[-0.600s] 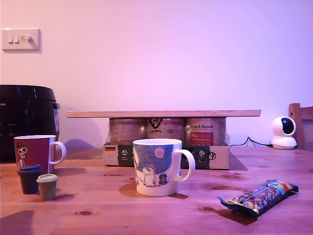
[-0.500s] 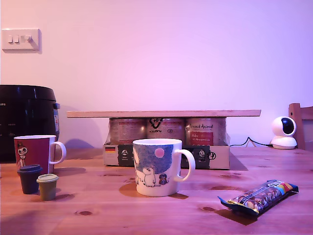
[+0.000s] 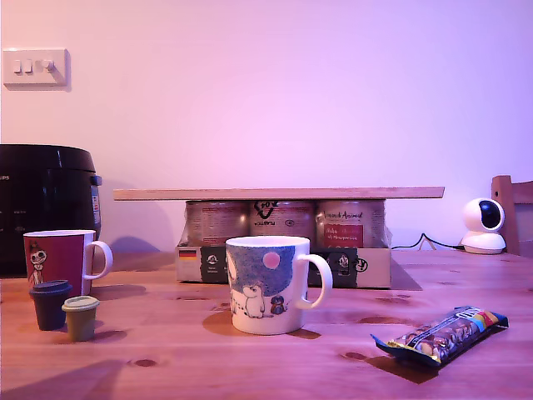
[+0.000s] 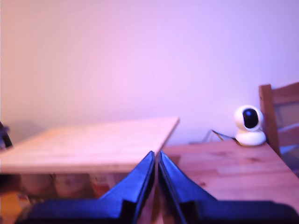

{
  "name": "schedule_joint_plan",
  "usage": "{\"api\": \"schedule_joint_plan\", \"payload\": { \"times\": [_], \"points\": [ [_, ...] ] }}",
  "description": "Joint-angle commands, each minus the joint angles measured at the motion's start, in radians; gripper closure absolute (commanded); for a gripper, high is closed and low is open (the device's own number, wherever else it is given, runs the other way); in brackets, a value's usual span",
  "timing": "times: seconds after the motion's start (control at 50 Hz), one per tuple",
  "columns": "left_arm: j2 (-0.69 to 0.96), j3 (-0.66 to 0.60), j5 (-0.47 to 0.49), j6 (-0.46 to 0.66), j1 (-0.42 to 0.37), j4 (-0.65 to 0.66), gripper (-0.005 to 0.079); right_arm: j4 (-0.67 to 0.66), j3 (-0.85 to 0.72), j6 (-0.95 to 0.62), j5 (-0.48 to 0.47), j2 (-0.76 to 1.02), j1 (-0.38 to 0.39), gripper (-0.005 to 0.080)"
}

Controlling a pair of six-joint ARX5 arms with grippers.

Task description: Pick up the blue coffee cup and place it on the shelf behind you

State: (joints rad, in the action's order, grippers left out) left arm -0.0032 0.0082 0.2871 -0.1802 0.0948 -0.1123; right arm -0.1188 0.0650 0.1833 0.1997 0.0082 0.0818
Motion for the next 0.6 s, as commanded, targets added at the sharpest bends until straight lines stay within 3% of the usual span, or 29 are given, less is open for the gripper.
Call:
{"api": "schedule_joint_plan", "payload": {
  "times": [0.0,0.18,0.32,0.58],
  "points": [
    [-0.010,-0.014,-0.005,-0.003,0.002,-0.042,0.0763,-0.008,-0.004,0.004,0.001,-0.006,-0.003,0.0765],
    [-0.010,0.006,-0.075,-0.003,-0.008,-0.076,0.0763,0.014,0.026,0.004,0.002,-0.006,-0.003,0.0765],
    [-0.010,0.008,-0.097,-0.003,-0.051,-0.071,0.0763,0.106,0.076,0.003,0.013,-0.006,-0.003,0.0765],
    [-0.010,0.008,-0.108,-0.003,-0.107,-0.068,0.0763,0.331,0.190,0.031,0.163,0.022,-0.009,0.0765]
  ]
}}
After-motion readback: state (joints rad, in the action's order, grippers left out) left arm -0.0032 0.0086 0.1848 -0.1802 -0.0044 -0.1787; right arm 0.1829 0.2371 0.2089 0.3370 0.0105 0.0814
